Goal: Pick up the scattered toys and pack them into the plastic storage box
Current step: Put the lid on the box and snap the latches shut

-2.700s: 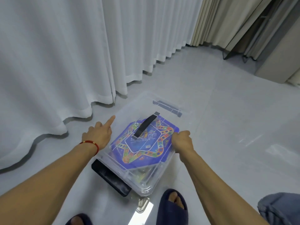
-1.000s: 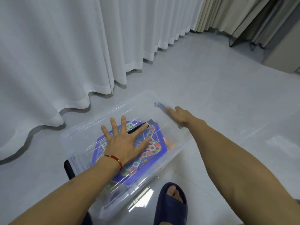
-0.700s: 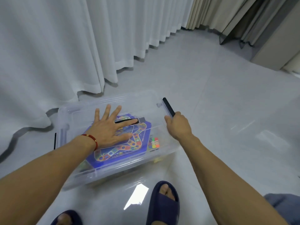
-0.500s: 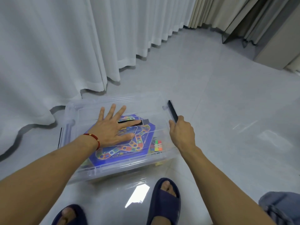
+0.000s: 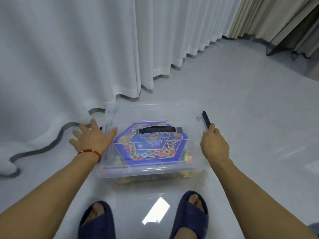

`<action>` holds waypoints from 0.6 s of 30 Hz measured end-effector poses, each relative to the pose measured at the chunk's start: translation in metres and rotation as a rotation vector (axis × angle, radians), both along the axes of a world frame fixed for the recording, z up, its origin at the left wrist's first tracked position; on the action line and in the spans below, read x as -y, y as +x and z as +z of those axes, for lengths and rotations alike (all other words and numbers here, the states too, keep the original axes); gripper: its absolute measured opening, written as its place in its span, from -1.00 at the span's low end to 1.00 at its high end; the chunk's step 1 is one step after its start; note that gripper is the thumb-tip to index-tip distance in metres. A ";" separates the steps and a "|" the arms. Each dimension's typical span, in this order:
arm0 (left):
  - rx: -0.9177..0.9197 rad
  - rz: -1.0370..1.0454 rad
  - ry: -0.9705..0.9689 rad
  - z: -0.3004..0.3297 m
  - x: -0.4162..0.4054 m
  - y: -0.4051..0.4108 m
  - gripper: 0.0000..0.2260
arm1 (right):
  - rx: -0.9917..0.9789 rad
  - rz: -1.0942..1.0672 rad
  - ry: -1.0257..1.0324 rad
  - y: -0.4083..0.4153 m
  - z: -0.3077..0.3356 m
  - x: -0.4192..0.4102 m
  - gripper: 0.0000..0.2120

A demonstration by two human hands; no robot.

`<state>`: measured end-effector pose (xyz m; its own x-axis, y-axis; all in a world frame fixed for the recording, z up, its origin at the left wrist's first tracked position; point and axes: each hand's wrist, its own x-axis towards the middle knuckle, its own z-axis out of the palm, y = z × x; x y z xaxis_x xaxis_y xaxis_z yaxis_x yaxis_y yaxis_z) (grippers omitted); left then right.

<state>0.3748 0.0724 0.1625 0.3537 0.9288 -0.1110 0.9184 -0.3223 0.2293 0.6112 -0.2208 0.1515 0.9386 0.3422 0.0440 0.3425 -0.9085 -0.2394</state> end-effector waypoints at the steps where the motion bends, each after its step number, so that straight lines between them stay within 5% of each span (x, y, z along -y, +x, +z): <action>1: 0.096 0.117 -0.201 0.006 -0.003 -0.008 -0.10 | -0.004 -0.018 -0.008 -0.001 -0.001 -0.003 -0.63; 3: 0.287 0.226 -0.592 0.013 0.000 -0.017 -0.13 | -0.014 -0.063 -0.007 -0.003 -0.002 -0.007 -0.62; 5: 0.400 0.273 -0.670 0.014 0.006 -0.018 -0.28 | 0.000 -0.078 0.007 -0.005 -0.005 -0.009 -0.61; 10: 0.189 0.183 -0.064 0.017 0.024 -0.006 -0.48 | 0.021 -0.083 0.059 -0.008 -0.004 -0.004 -0.66; 18: 0.039 -0.001 0.154 0.017 0.033 0.004 -0.61 | -0.010 -0.090 0.102 -0.011 0.001 -0.002 -0.67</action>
<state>0.3791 0.0394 0.1794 0.3560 0.9333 0.0469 0.9093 -0.3575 0.2128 0.6007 -0.2184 0.1524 0.9658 0.2508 0.0652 0.2579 -0.9064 -0.3347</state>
